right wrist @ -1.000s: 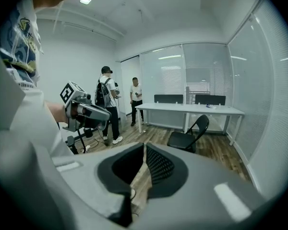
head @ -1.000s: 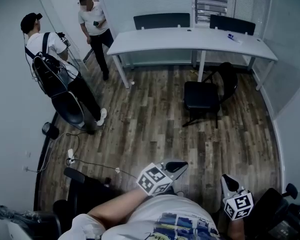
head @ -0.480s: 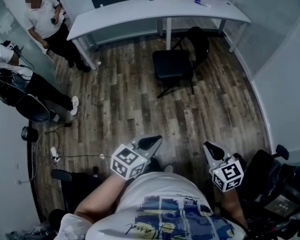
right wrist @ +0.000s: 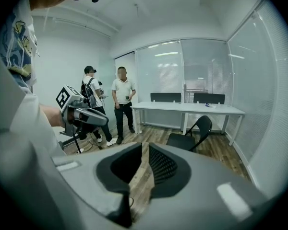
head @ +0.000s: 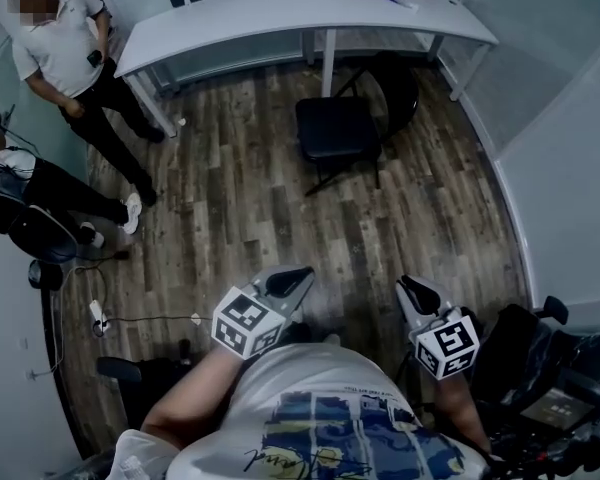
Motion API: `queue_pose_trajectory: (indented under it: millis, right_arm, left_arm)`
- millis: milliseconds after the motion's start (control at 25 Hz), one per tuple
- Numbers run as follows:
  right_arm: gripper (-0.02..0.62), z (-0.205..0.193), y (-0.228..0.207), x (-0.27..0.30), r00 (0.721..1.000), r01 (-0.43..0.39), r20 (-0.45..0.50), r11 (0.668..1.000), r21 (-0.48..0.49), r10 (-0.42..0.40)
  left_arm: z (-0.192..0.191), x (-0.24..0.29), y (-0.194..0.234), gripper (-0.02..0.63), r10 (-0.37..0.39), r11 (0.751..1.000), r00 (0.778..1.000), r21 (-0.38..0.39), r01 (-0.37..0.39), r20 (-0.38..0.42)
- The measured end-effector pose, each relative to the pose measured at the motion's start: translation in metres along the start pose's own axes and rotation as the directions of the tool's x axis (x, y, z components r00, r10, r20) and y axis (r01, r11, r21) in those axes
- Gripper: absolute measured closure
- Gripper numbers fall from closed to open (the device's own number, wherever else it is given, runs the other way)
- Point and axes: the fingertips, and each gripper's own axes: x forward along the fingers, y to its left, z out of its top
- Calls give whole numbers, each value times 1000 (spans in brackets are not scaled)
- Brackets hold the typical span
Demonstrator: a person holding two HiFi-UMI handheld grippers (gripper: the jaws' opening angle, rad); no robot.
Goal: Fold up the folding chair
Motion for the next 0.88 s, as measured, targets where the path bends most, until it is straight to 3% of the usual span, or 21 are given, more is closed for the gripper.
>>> queue_pose_trajectory:
  millis: [560,880]
  right_arm:
    - [554,46,3,71,999,29,-18,999,-15,-30]
    - [548,43,-24,78,998,50,-35,999,5,-49]
  left_arm:
    - [12,-11,85,603,5,1000,1000,11,-5,-6]
    - [12,13,94,603,-3,1000,1000,-8,3,-15]
